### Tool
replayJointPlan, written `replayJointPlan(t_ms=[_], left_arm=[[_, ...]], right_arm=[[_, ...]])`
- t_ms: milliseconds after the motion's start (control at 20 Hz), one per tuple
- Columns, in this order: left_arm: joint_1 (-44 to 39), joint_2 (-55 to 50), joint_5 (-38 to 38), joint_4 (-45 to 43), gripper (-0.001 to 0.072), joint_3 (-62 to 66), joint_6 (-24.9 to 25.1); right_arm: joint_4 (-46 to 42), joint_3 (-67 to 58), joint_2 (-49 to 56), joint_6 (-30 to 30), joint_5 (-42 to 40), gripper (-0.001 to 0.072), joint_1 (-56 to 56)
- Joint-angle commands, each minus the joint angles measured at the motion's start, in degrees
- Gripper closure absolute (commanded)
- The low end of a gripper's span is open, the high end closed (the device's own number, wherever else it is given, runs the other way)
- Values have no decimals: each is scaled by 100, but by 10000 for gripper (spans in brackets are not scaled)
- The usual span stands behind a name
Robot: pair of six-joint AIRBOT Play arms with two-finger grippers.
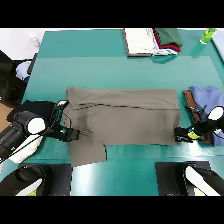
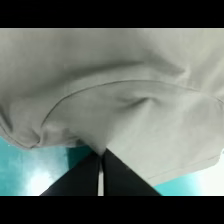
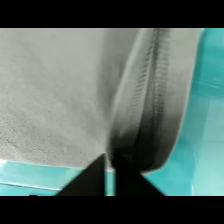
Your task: Fold the shirts.
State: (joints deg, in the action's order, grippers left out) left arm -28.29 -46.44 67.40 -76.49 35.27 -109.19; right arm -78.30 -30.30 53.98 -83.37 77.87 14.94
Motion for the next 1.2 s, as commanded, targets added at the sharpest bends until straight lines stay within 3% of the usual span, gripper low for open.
replayJointPlan(t_ms=[0,250,500,800,1150], left_arm=[[0,4,205,-15,674,7,203],[0,791,909,-413,676,7,-63],[2,1311,1598,-398,675,120,-153],[83,973,949,-1169,675,935,0],[1434,-1338,-157,-1139,675,2417,1283]], right_arm=[[-138,0,-4,-13,74,692,-164],[-887,-363,-461,-13,789,694,-162],[-997,-667,-1259,-13,1187,694,-157],[-966,-1875,-310,-13,905,695,-166],[-321,-3604,1469,-4,101,695,-179]])
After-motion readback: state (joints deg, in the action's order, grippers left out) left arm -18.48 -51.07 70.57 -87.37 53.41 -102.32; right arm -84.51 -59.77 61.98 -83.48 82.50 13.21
